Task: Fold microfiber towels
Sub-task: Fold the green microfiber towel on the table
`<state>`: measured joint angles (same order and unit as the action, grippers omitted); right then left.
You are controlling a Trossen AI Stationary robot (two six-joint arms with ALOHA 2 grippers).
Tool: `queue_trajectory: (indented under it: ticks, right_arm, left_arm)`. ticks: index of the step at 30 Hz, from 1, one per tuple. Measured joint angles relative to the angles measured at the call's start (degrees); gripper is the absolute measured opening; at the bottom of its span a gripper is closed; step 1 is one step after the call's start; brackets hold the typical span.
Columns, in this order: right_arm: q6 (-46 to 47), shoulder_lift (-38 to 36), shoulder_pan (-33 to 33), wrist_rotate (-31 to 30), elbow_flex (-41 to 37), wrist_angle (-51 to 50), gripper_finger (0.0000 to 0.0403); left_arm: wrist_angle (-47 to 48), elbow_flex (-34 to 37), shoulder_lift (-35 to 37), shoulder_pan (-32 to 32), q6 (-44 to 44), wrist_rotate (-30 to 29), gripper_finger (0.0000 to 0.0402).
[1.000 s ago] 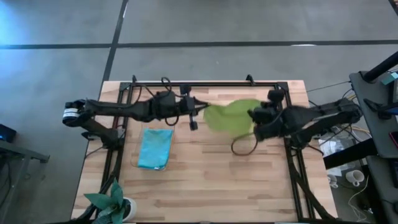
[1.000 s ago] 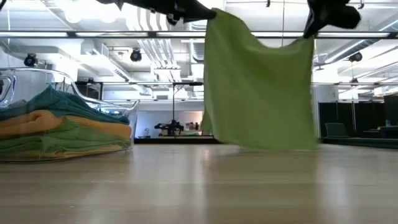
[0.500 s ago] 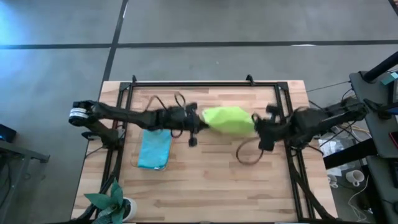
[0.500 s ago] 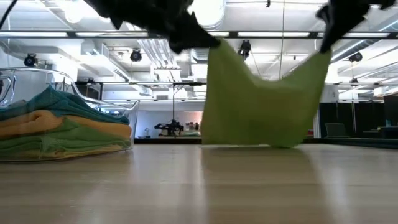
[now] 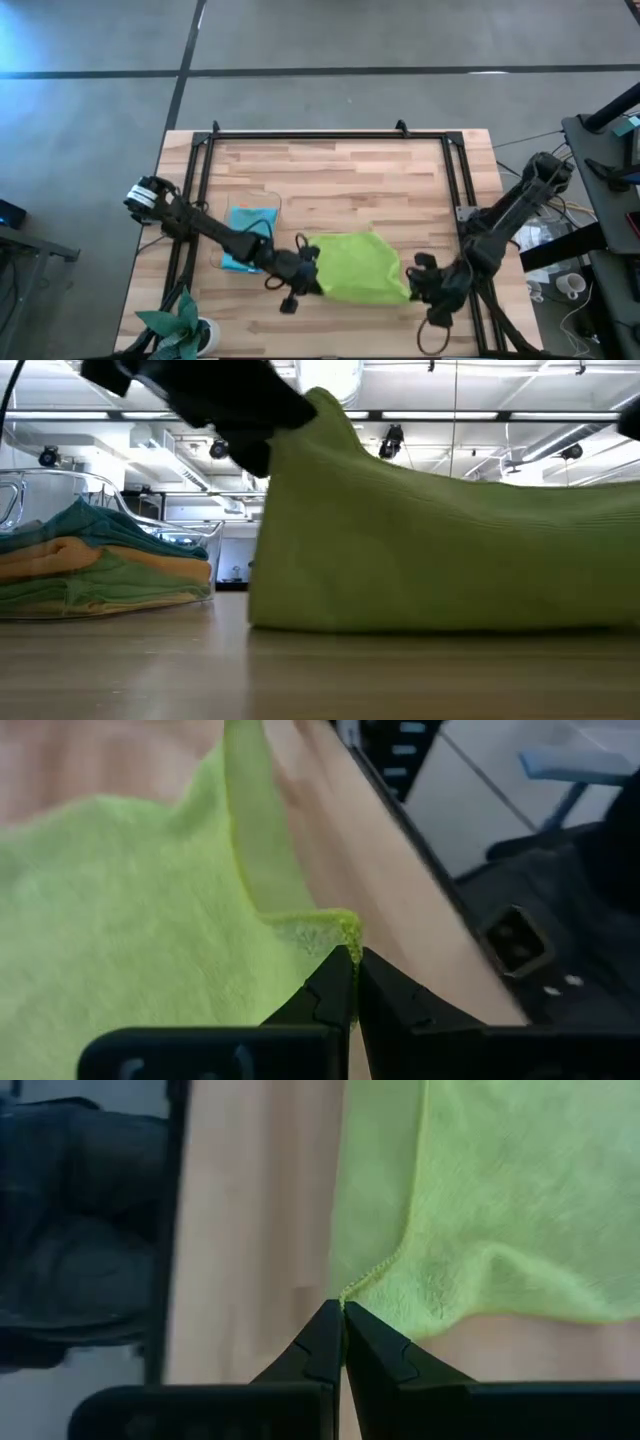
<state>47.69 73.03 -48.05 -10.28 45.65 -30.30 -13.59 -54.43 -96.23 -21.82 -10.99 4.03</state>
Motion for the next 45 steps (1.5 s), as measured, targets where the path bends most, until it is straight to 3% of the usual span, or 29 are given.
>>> queue_trajectory:
  ticks: [4, 9, 11, 14, 18, 21, 26, 29, 32, 35, 40, 42, 45]
  right_arm:
    - [2.76, 4.92, -1.71, -0.01, 1.00, 3.01, 0.0009]
    - [-1.04, 7.74, 1.44, -3.88, 7.96, -11.21, 0.0009]
    - [-3.99, 7.91, 3.38, -10.10, 11.63, -21.49, 0.0009]
    - [-7.89, 7.58, 6.60, -24.91, 15.63, -34.01, 0.0009]
    - [-11.12, 5.58, 13.46, -44.03, 17.22, -42.92, 0.0009]
    - [-18.59, 2.93, 20.94, -52.00, 16.74, -43.31, 0.0009]
    - [-39.06, -2.13, 35.81, -60.95, 18.29, -42.98, 0.0009]
    - [-46.48, -5.34, 41.53, -61.67, 22.38, -42.59, 0.0009]
    - [-49.16, -8.34, 42.81, -56.35, 24.67, -41.79, 0.0009]
    - [-48.08, -11.54, 42.09, -43.94, 23.74, -39.37, 0.0009]
    - [-44.06, -15.00, 37.20, -23.56, 15.67, -31.03, 0.0009]
    - [-43.29, -15.14, 34.34, -22.44, 13.96, -30.81, 0.0009]
    - [-40.91, -15.15, 31.10, -32.21, 14.17, -34.80, 0.0009]
  left_arm:
    - [-0.01, 0.01, -0.81, -2.17, -2.18, -0.33, 0.0000]
    - [-1.36, -0.37, 1.83, 0.55, 3.29, -2.89, 0.0000]
    - [-1.61, -0.78, 3.75, 2.80, 7.71, -3.84, 0.0000]
    - [-1.48, -0.84, 6.89, 7.55, 12.60, -6.66, 0.0000]
    - [-0.50, -0.51, 10.03, 15.92, 13.62, -10.22, 0.0000]
    - [-1.15, -0.74, 10.36, 22.47, 18.52, -11.22, 0.0000]
    - [-1.53, -6.02, 11.34, 32.13, 29.74, -10.14, 0.0000]
    - [0.03, -10.47, 13.16, 34.63, 32.40, -3.96, 0.0000]
    - [2.48, -12.67, 14.75, 34.51, 32.49, 0.83, 0.0000]
    - [4.89, -12.40, 14.77, 33.14, 31.44, 3.05, 0.0000]
    - [10.14, -10.21, 12.01, 28.69, 26.41, 3.42, 0.0000]
    - [10.32, -9.76, 11.07, 26.42, 25.58, 3.42, 0.0000]
    - [9.87, -10.47, 11.81, 24.46, 25.50, 2.78, 0.0000]
